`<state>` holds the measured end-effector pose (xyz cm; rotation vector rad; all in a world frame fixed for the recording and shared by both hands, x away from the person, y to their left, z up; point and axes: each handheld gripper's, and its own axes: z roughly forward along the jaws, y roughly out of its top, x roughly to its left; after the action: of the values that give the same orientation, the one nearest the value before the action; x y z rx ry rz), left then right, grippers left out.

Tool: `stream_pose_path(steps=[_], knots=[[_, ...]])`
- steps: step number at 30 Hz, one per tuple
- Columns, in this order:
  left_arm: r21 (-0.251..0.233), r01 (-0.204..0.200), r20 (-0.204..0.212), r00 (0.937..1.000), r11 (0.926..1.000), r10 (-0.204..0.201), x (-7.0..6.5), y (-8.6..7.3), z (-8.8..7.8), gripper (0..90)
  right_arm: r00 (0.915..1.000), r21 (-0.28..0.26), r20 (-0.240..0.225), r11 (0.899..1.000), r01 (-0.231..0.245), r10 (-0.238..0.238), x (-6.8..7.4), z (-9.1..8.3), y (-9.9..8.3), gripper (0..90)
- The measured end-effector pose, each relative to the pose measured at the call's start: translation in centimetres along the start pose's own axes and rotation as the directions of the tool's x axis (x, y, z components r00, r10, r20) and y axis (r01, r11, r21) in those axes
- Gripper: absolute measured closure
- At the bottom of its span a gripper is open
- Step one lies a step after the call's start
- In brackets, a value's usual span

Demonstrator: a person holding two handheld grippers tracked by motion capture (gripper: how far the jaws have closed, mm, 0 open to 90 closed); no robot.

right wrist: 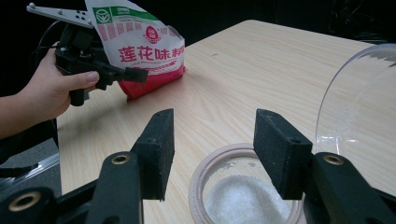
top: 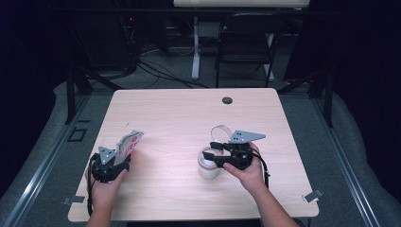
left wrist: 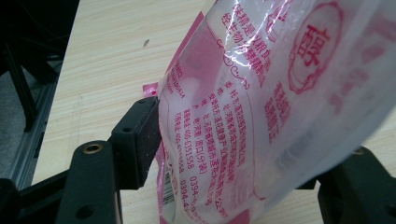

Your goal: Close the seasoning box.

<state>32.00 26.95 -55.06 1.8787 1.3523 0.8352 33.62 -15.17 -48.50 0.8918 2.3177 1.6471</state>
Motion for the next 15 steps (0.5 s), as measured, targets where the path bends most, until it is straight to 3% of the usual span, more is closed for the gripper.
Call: stream_pose_path(steps=[8, 15], knots=[[-0.012, 0.005, 0.005, 1.0, 0.9999, -0.005, 0.04, 0.11, -0.23, 37.8, 1.0, -0.002, 0.002, 1.0, 0.001, -0.001, -0.02, -0.08, 0.03, 48.3], [-0.012, 0.0, 0.042, 0.9991, 0.9999, 0.0, 0.26, 0.6, -0.63, 37.4, 1.0, 0.0, 0.0, 1.0, 0.001, -0.001, 0.0, -0.03, 0.02, 48.2]])
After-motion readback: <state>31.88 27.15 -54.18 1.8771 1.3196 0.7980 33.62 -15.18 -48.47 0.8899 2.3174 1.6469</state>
